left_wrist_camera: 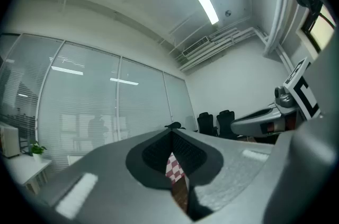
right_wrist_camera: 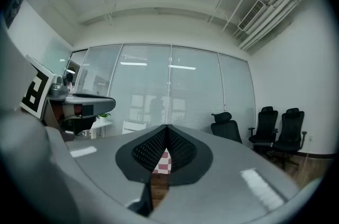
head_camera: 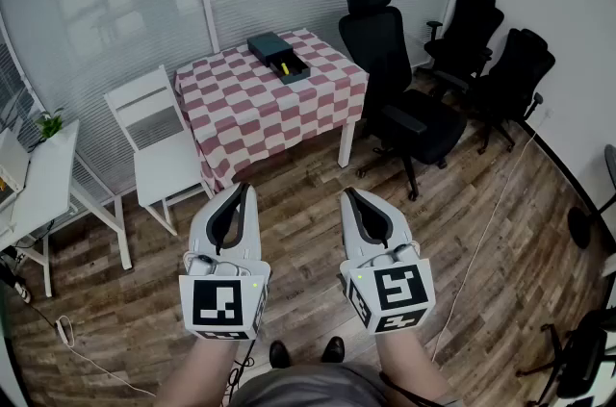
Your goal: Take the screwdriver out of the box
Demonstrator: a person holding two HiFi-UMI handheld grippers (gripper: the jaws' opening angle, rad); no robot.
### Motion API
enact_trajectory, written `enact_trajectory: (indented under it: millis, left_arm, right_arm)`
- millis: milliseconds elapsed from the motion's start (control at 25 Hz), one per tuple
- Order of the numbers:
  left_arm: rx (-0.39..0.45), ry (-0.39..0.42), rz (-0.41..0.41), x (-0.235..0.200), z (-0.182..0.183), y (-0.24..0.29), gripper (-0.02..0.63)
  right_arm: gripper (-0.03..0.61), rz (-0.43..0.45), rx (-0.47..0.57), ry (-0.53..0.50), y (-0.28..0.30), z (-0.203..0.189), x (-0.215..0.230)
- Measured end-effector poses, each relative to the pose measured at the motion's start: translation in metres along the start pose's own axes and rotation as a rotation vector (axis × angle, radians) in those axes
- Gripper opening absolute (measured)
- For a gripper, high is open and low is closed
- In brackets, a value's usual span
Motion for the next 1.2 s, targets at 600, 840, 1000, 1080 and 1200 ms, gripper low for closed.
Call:
enact_trajectory:
  millis: [600, 840, 1000, 1080, 1200]
  left_arm:
    - [-0.012, 0.024, 0.011, 0.063, 0.003, 0.023, 0.0]
    - [-0.027, 0.028, 0.016, 0.081, 0.0, 0.032, 0.0]
    - [-0.018, 0.029, 0.006, 0.082, -0.007, 0.048, 0.0]
    - [-0.029, 0.021, 0.008, 0.081, -0.013, 0.059, 0.0]
    - [-0.048, 0.012, 0.008, 0.075, -0.026, 0.081, 0.0]
  right_arm:
    - [0.025, 0.035, 0.024, 0.033, -0.014, -0.011, 0.062]
    - [0.025, 0.059, 0.007, 0.027, -0.012, -0.018, 0.079]
    - [0.025, 0.063, -0.008, 0.042, 0.001, -0.025, 0.089]
    - [0.025, 0.064, -0.022, 0.047, 0.01, -0.03, 0.095]
    - [0.025, 0.061, -0.041, 0.054, 0.032, -0.039, 0.104]
Point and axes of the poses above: the fingertips, and each gripper's own axes: y forward along the fingers, x to its right, z out of its top, the point moved 9 cm from there along -y, backward along the fingers, and after that the axes turned 4 degrees about z, right-handed, at the moved point
